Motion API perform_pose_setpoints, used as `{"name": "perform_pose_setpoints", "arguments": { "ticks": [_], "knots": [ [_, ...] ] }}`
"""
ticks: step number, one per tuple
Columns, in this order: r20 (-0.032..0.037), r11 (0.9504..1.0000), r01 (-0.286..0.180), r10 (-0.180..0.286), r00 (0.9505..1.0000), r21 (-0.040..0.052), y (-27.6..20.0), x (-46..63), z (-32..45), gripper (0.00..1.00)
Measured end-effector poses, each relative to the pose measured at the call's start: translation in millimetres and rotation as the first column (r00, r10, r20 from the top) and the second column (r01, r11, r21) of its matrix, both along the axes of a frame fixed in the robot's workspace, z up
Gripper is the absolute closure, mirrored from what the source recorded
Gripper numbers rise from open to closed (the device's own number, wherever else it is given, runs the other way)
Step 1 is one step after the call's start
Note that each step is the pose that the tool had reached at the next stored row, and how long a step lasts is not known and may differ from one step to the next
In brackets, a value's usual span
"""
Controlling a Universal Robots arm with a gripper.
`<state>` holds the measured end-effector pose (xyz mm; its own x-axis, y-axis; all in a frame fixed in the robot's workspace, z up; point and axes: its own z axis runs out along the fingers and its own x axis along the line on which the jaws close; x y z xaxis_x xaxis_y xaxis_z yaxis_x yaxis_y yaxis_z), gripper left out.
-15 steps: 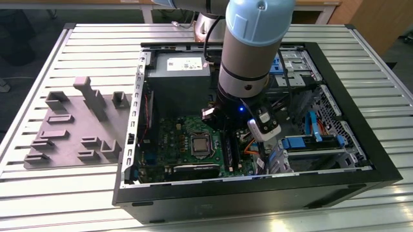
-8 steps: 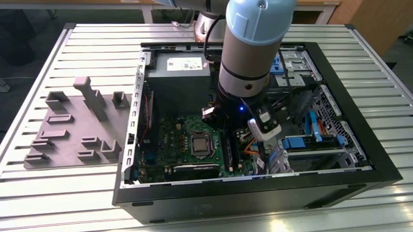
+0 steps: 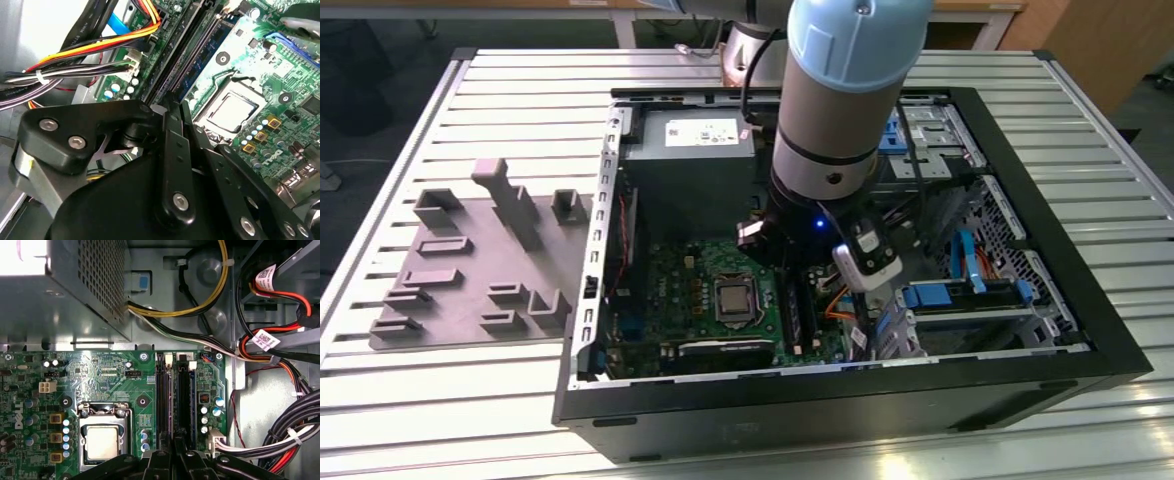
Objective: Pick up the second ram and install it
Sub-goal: 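Insert the second ram into the second slot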
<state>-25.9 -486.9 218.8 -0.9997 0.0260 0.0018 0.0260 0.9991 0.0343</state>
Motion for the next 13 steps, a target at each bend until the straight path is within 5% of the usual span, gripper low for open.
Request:
{"name": "perform_pose_setpoints", "arguments": {
  "ticks": [13],
  "knots": [
    [-0.0001, 1.0000, 0.000, 0.000, 1.0000, 0.0007, -0.2, 0.0, -4.4, 0.86]
  ]
}}
